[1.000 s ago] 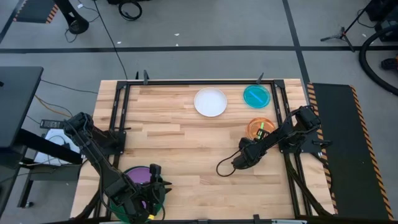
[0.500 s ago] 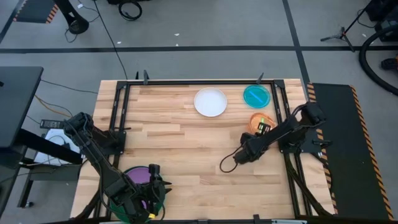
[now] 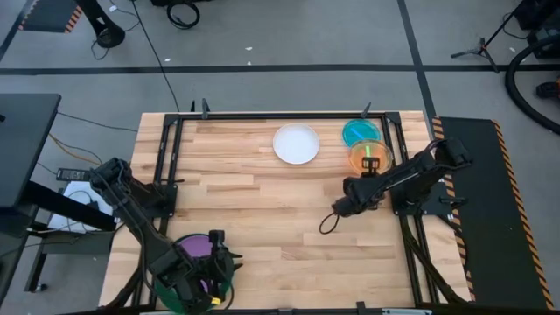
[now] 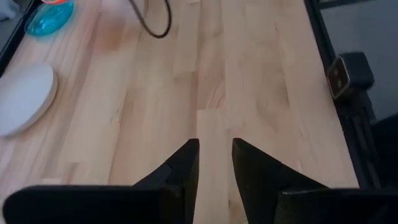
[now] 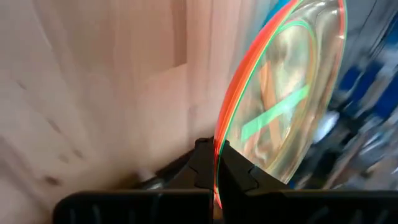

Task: Stack plastic plates
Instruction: Stack the stacked plates on top of the blue plate

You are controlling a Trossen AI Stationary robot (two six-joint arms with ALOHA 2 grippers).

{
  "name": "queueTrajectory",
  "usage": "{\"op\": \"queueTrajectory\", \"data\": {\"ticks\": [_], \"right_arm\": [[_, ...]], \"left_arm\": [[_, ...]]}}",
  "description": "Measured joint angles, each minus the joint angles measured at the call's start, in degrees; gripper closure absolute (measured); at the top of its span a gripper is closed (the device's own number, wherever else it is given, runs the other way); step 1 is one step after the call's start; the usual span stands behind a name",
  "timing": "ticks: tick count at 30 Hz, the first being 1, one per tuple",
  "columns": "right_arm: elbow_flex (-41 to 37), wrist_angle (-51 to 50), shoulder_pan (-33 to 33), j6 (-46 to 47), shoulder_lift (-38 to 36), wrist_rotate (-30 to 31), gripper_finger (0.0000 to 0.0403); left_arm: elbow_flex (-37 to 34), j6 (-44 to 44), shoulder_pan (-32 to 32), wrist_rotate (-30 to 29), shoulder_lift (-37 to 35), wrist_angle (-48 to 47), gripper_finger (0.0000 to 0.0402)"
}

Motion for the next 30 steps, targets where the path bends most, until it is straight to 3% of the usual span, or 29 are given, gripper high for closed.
{"op": "queueTrajectory", "data": {"ticks": [4, 11, 22, 30], "right_arm": [[0.0, 2.1, -3.21, -9.45, 0.11, 3.27, 0.0394], [-0.98, 9.21, -12.73, -16.13, 0.11, 7.52, 0.0394], [-6.12, 20.88, -28.98, -20.61, 0.13, 8.91, 0.0394], [-6.62, 35.83, -34.19, -36.25, 0.13, 8.71, 0.0394]], "left_arm": [[0.0, -3.08, 0.74, -0.02, 0.0, -0.11, 0.0296], [-0.04, -6.53, 0.59, -0.03, 0.42, -0.61, 0.0296], [-0.04, -8.42, -1.5, -0.02, 0.42, -1.2, 0.0296], [-0.04, -8.87, -0.72, -0.07, 0.65, -1.19, 0.0296]]}}
